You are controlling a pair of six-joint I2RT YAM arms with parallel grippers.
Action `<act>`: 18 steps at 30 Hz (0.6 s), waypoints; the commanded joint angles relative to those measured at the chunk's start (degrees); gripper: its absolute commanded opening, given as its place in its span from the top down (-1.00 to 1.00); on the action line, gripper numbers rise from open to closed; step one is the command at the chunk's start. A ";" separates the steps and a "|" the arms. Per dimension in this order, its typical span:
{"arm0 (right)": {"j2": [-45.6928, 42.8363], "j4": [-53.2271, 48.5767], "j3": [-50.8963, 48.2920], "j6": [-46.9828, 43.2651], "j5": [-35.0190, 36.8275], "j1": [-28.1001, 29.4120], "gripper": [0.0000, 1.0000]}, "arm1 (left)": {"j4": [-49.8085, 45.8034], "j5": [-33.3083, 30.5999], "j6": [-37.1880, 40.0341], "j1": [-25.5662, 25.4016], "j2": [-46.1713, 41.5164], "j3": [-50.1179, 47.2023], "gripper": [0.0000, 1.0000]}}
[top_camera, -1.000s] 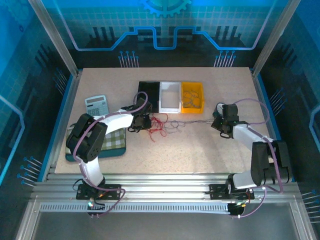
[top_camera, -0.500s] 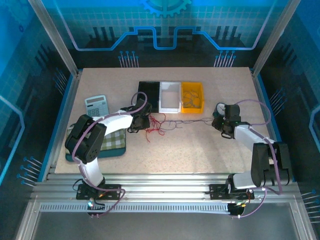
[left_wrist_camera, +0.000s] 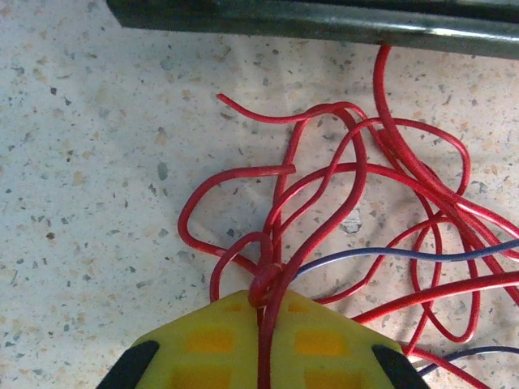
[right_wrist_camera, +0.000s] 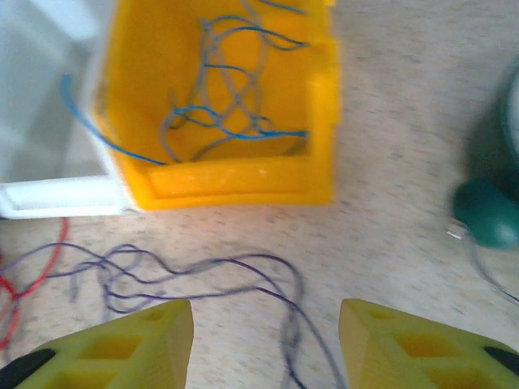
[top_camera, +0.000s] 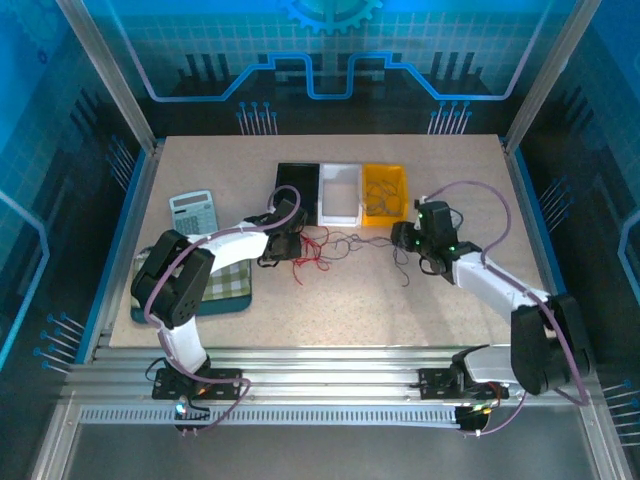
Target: Untangle the cables
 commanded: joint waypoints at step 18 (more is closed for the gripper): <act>30.57 -14.24 28.93 -17.46 -18.09 11.29 0.02 | -0.22 7.63 5.70 -1.00 -2.40 -3.40 1.00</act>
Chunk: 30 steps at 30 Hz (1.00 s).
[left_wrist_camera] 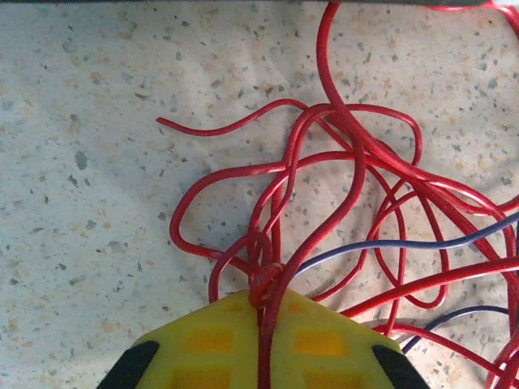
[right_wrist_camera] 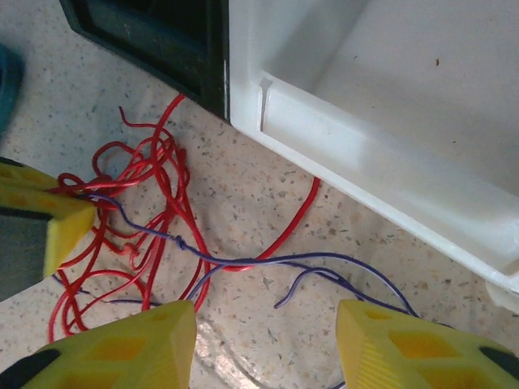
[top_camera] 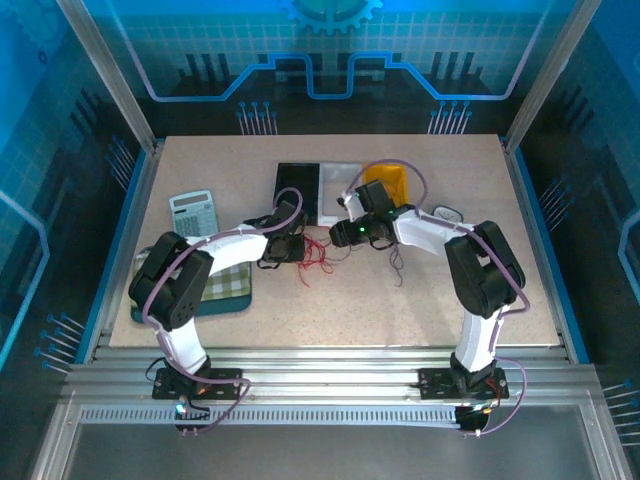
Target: Untangle the cables
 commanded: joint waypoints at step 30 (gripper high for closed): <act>9.89 0.54 8.17 6.60 -11.43 0.36 -0.10 | -2.17 4.79 2.39 -0.74 -0.98 -1.36 1.00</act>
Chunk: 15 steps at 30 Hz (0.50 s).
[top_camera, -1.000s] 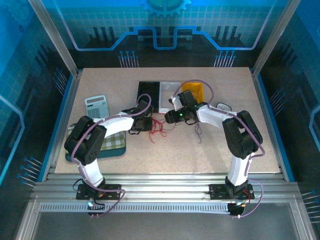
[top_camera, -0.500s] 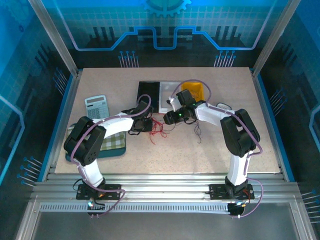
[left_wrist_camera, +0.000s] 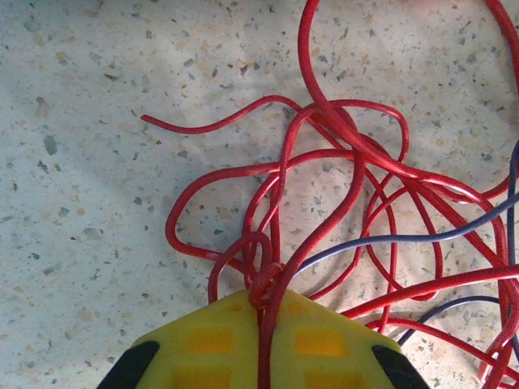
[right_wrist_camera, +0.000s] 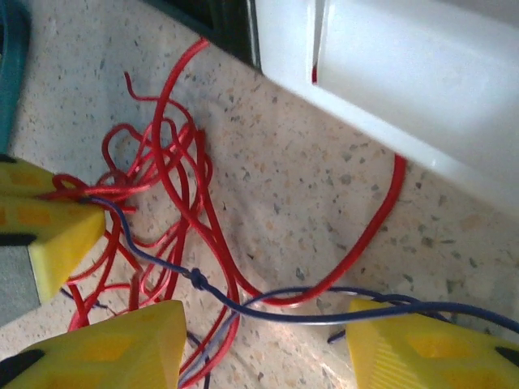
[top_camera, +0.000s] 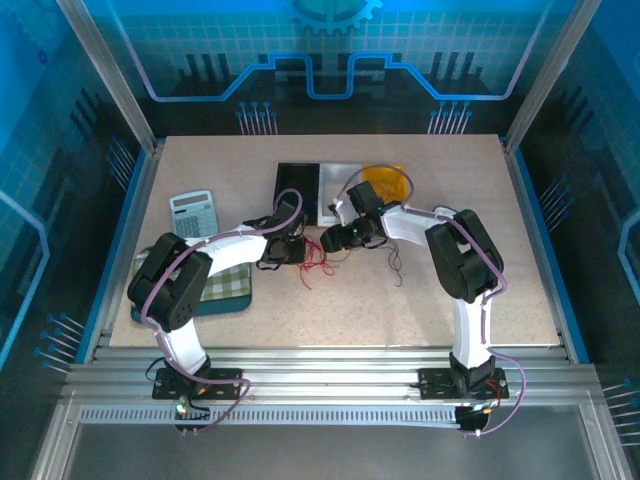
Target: Untangle the cables
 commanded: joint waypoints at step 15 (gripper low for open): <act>4.64 7.82 5.56 11.56 -2.81 -0.20 0.00 | -1.21 4.18 2.72 -1.30 -1.28 -1.92 1.00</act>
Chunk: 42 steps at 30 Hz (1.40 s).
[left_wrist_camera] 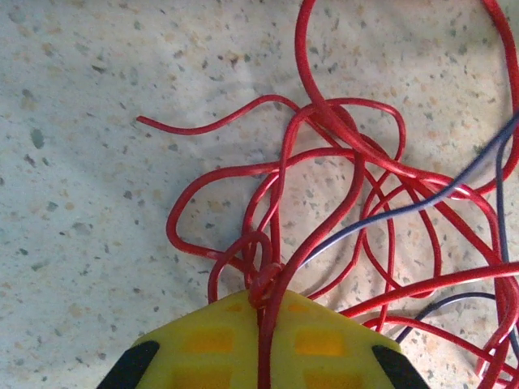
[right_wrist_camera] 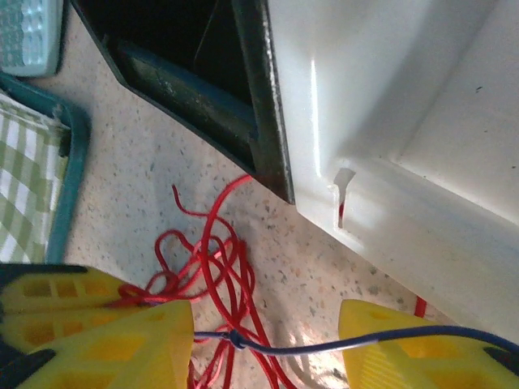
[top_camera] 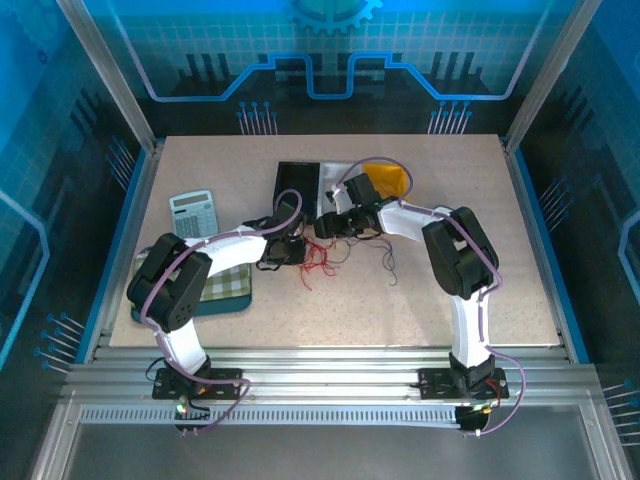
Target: Untangle the cables
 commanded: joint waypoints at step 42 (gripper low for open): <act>-31.13 8.66 -10.05 2.89 8.31 -10.10 1.00 | 4.30 4.77 -1.95 1.79 -1.87 -6.34 -0.13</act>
